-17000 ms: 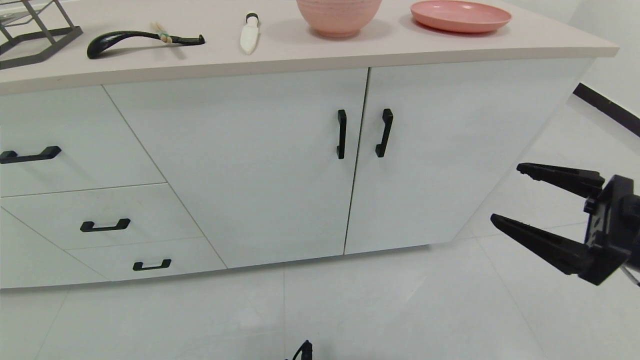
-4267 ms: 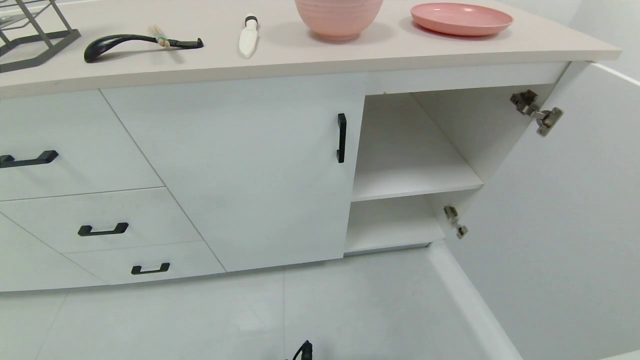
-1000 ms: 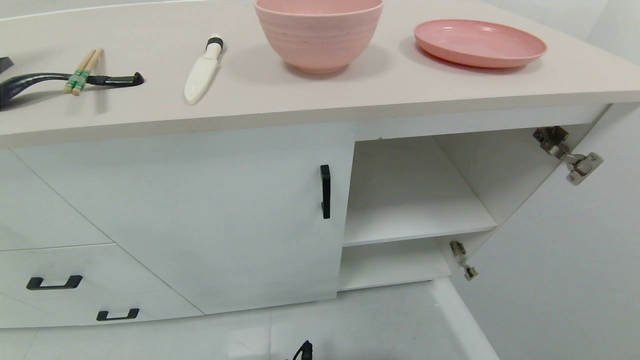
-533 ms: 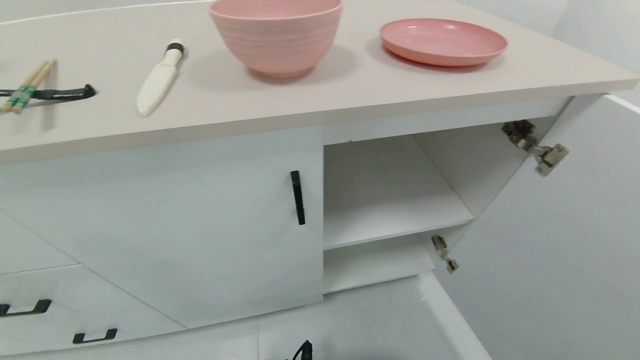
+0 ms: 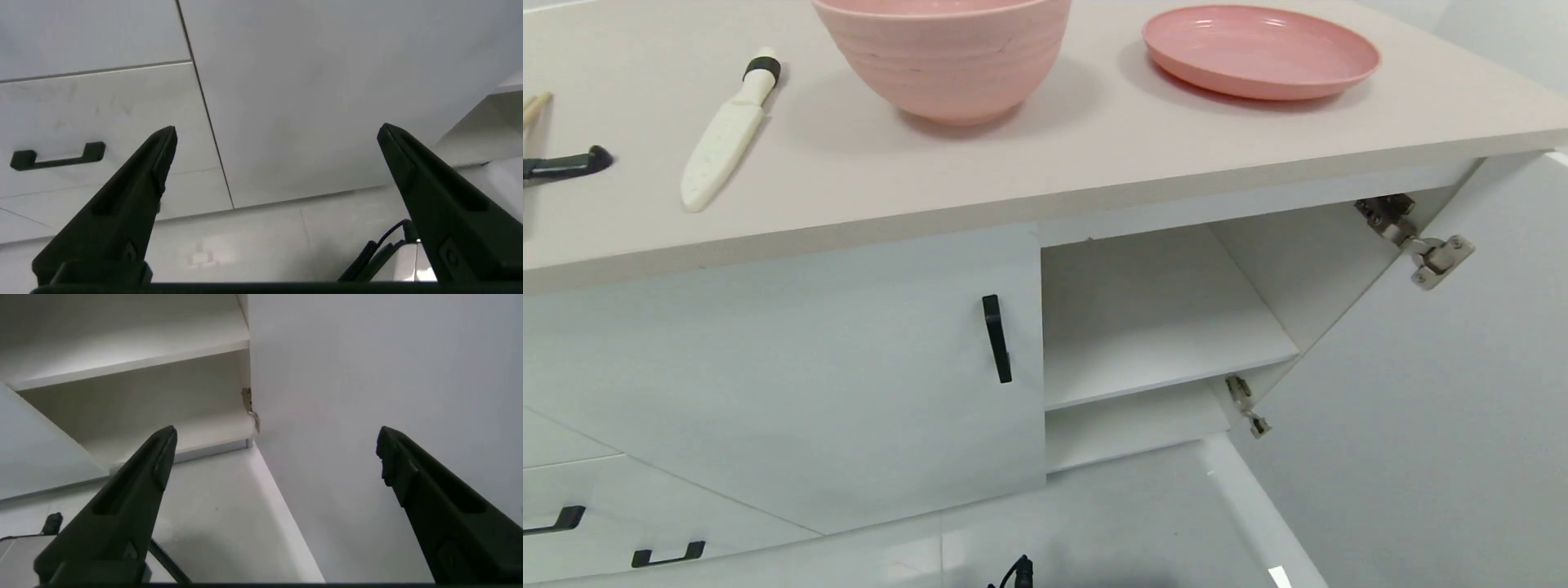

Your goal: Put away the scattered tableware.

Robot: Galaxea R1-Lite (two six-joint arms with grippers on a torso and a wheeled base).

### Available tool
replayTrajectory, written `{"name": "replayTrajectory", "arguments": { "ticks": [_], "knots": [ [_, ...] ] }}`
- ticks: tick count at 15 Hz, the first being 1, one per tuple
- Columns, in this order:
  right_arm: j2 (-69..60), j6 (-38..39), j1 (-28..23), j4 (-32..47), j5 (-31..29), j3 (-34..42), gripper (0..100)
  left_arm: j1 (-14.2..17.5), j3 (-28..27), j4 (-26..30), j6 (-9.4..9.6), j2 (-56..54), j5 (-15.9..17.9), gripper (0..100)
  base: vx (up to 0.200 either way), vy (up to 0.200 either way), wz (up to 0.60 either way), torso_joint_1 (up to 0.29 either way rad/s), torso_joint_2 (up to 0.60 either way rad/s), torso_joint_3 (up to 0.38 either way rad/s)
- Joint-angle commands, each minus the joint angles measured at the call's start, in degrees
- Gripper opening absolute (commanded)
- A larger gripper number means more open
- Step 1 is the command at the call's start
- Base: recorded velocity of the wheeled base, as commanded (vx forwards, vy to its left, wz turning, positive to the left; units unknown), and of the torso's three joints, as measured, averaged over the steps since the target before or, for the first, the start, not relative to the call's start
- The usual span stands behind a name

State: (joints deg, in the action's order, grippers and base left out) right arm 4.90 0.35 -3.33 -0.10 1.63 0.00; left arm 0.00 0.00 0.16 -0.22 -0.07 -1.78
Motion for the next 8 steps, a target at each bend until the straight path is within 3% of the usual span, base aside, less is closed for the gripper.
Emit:
{"name": "replayTrajectory", "arguments": {
  "ticks": [1,8],
  "knots": [
    [0.11,0.0,-0.01,-0.08,0.04,0.0,100,0.0,0.0,-0.07,-0.04,0.07,-0.07,100,0.0,0.0,0.0,0.251,-0.28,-0.198],
    [0.11,0.0,-0.01,-0.08,0.04,0.0,100,0.0,0.0,-0.07,0.04,0.07,0.02,100,0.0,0.0,0.0,0.213,-0.56,-0.199]
  ]
}}
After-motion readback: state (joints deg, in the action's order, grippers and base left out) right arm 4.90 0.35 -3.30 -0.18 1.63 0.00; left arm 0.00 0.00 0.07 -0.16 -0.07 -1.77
